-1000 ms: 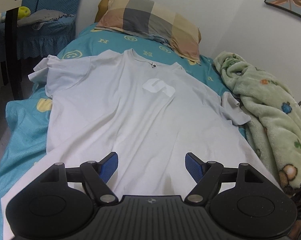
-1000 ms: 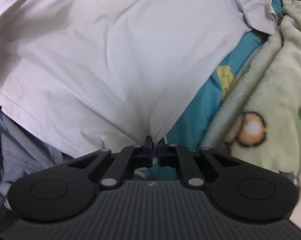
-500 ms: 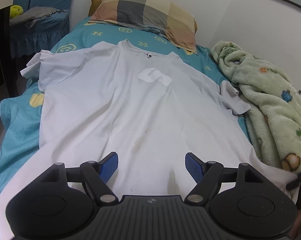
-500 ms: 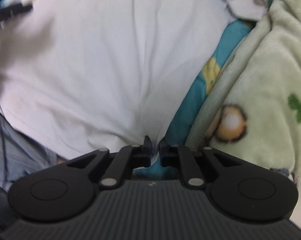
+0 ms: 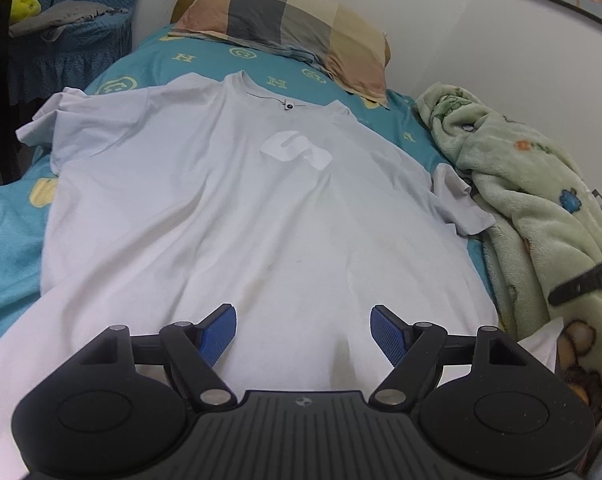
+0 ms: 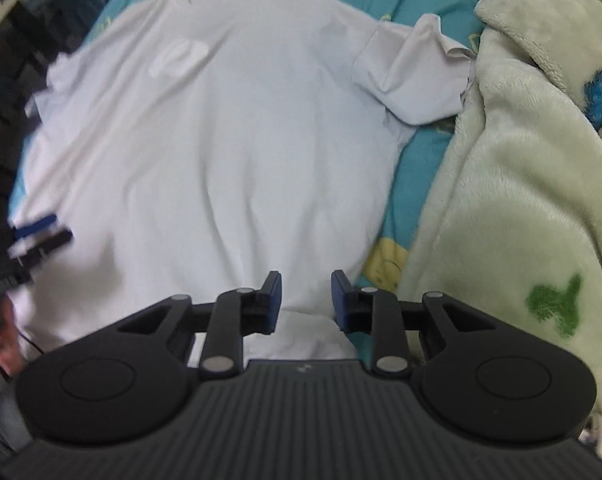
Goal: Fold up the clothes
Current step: 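Smooth the T-shirt side near the blanket with the right gripper, then grasp the white T-shirt side near the blanket with the right gripper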
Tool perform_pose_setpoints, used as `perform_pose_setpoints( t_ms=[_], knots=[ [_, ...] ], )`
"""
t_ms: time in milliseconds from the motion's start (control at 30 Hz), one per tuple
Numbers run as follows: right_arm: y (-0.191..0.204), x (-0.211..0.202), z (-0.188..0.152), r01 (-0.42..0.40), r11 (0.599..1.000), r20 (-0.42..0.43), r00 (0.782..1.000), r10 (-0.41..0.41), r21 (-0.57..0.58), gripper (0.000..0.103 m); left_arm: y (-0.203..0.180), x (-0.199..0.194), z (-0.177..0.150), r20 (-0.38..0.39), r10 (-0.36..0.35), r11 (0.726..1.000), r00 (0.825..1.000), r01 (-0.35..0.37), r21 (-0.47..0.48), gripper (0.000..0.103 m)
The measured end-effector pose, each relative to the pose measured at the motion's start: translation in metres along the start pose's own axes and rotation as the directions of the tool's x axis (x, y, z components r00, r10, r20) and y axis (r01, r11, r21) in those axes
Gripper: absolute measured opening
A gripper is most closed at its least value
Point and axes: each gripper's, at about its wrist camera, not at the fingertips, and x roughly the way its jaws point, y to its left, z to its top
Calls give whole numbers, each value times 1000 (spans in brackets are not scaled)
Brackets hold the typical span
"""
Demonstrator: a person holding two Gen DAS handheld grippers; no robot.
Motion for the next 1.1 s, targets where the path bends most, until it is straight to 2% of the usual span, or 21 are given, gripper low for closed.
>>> perform_pose_setpoints(
  t_ms=[100, 200, 233, 267, 300, 367, 433, 500, 633, 700, 733, 767, 833, 900, 967, 1100],
  knots=[
    [-1, -2, -14, -6, 999, -31, 999, 4, -42, 26, -2, 7, 1, -8, -16, 1000, 1000, 16, 1, 76],
    [1, -4, -25, -18, 991, -65, 998, 10, -131, 29, -4, 9, -2, -21, -25, 1000, 999, 25, 13, 76],
    [4, -3, -28, -31, 985, -85, 996, 17, -171, 32, -4, 8, -2, -20, -27, 1000, 999, 28, 12, 76],
    [6, -1, -32, -44, 976, -105, 994, 22, -214, 41, -4, 7, -3, -19, -30, 999, 999, 30, 11, 76],
    [10, 1, -35, -49, 962, -118, 993, 18, -269, 47, -4, 5, -2, -16, -30, 1000, 999, 31, 7, 76],
    [20, 8, -42, -28, 922, -122, 992, -21, -387, 70, -2, 2, -2, -9, -32, 999, 999, 32, -2, 76],
    [30, 18, -49, 16, 865, -104, 991, -79, -502, 73, -1, -1, -1, -3, -33, 999, 999, 33, -11, 76],
    [35, 40, -52, 25, 827, -140, 982, -125, -561, 73, 0, -4, 0, 4, -34, 999, 999, 34, -20, 76],
    [42, 81, -59, -21, 794, -226, 963, -147, -608, 73, 0, -6, -1, 8, -43, 999, 999, 43, -12, 76],
    [48, 95, -63, -29, 788, -255, 953, -164, -615, 72, 0, -5, -1, 8, -48, 999, 999, 48, -7, 76],
    [51, 99, -65, -25, 787, -266, 948, -178, -617, 63, 0, -4, -1, 9, -51, 999, 999, 51, -6, 76],
    [54, 95, -65, -40, 794, -286, 943, -171, -606, 40, 1, -3, 0, 9, -52, 999, 999, 52, -9, 76],
    [59, 85, -66, -70, 808, -328, 932, -156, -585, 14, 2, -3, 2, 12, -55, 998, 998, 55, -15, 76],
    [63, 75, -66, -102, 820, -371, 918, -140, -563, 10, 4, -5, 3, 18, -57, 998, 998, 57, -21, 76],
    [66, 61, -73, -148, 821, -434, 891, -132, -552, 8, 6, -9, 2, 22, -55, 998, 998, 56, -24, 76],
    [65, 39, -94, -185, 828, -531, 833, -154, -530, 7, 9, -15, 1, 23, -39, 999, 999, 39, -13, 76]
  ],
)
